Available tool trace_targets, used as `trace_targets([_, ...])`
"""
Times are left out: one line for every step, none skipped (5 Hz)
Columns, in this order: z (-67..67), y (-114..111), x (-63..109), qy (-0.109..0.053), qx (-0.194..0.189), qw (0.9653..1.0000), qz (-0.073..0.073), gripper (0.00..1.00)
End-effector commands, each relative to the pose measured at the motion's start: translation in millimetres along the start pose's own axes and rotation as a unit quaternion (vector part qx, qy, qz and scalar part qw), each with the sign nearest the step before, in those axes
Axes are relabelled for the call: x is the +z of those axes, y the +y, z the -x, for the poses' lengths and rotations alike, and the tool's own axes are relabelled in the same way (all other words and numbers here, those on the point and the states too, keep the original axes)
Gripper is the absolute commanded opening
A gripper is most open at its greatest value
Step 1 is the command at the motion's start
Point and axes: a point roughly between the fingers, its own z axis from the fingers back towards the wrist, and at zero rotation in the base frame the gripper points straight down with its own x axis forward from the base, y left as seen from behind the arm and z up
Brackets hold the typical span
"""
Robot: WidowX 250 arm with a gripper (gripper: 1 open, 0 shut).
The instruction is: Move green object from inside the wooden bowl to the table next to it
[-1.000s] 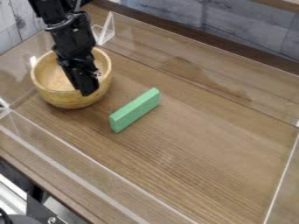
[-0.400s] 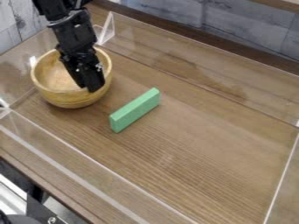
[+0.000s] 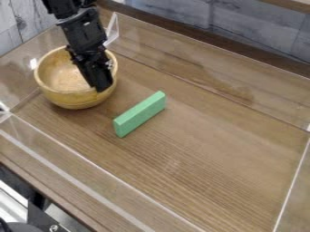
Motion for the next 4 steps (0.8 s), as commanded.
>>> trace_targets([-7.3, 30.2, 17.9, -0.026, 0.002, 0.9990, -0.036, 0.00])
trace_targets([-9.5, 34.8, 20.9, -0.027, 0.003, 0.9992, -0.028, 0.00])
trace_targets([-5.1, 37.0, 26.9, -0.024, -0.009, 0.9995, -0.016, 1.00])
trace_targets([-0.4, 39.3, 32.2, -0.021, -0.022, 0.9995, -0.004, 1.00])
